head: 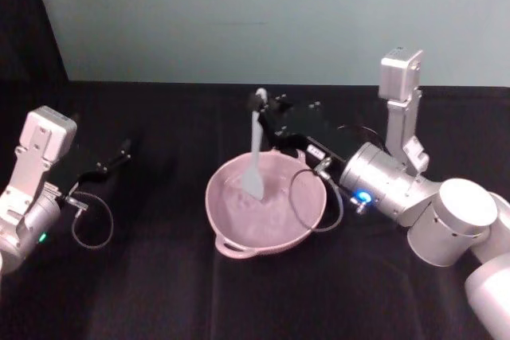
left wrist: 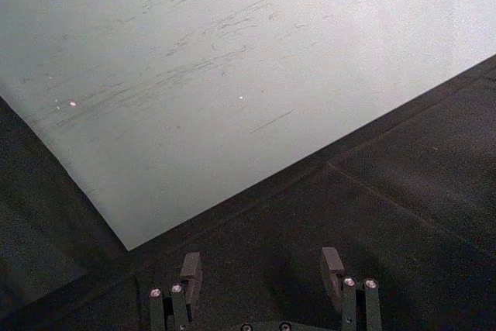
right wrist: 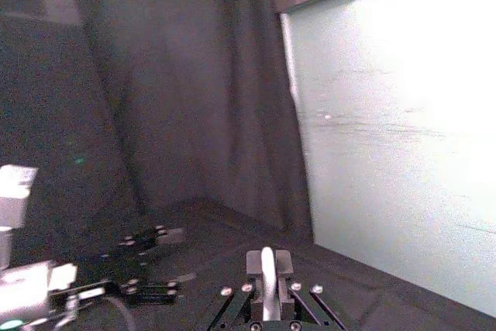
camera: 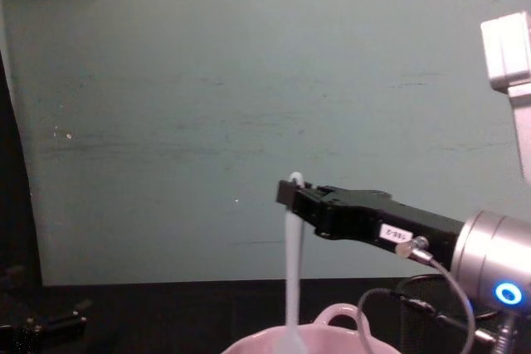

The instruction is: Use the one hand to pick up the spoon and stir the clear water in the bowl.

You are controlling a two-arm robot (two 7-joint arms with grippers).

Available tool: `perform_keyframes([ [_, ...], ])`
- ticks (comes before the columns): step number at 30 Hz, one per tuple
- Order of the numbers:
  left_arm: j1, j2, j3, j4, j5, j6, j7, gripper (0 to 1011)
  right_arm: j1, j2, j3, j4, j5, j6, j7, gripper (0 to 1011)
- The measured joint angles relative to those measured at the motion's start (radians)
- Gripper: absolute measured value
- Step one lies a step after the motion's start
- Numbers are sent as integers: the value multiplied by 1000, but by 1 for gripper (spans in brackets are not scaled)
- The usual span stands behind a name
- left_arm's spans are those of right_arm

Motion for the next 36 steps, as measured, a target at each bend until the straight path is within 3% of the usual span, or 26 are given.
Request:
perform_keyframes([
  [10, 0, 0, 0, 0, 0, 0, 0, 1011, -35, 43, 60, -40, -6, 1, -43, 109],
  [17, 0, 0, 0, 0, 0, 0, 0, 1011, -81, 79, 75, -104, -15, 25, -51, 109],
  [27, 0, 0, 0, 0, 0, 0, 0, 1011, -143, 110, 56, -208, -32, 54, -50, 109],
  [36, 0, 0, 0, 0, 0, 0, 0, 1011, -142, 82, 7, -225, -32, 53, -22, 110],
])
